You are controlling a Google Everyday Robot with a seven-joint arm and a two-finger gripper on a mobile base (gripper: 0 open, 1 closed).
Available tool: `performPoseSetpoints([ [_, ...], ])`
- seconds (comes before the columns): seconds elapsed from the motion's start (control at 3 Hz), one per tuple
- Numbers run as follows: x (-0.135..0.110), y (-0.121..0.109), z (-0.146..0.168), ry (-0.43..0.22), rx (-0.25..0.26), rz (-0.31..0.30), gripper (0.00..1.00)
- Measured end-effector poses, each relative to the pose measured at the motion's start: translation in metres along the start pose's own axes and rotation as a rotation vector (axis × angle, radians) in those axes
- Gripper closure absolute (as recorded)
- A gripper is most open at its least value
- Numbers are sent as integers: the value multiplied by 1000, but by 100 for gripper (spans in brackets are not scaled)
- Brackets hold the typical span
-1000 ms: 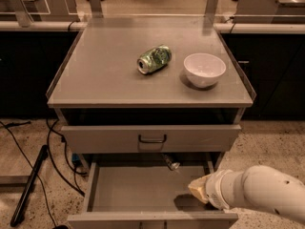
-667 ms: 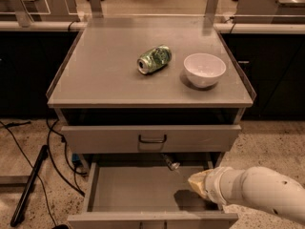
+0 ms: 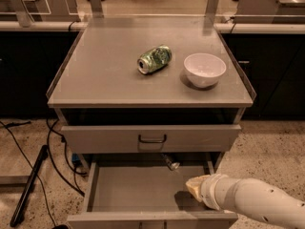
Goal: Pick redbull can from middle drawer and place on counter
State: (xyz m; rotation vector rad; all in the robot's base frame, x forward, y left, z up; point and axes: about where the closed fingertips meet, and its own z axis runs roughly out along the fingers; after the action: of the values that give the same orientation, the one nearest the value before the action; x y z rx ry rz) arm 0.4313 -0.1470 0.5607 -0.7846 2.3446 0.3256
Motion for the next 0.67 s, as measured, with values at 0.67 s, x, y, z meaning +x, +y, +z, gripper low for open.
performPoseSetpoints([
  [0.67,-13,-1,61,-210,52,-13,100],
])
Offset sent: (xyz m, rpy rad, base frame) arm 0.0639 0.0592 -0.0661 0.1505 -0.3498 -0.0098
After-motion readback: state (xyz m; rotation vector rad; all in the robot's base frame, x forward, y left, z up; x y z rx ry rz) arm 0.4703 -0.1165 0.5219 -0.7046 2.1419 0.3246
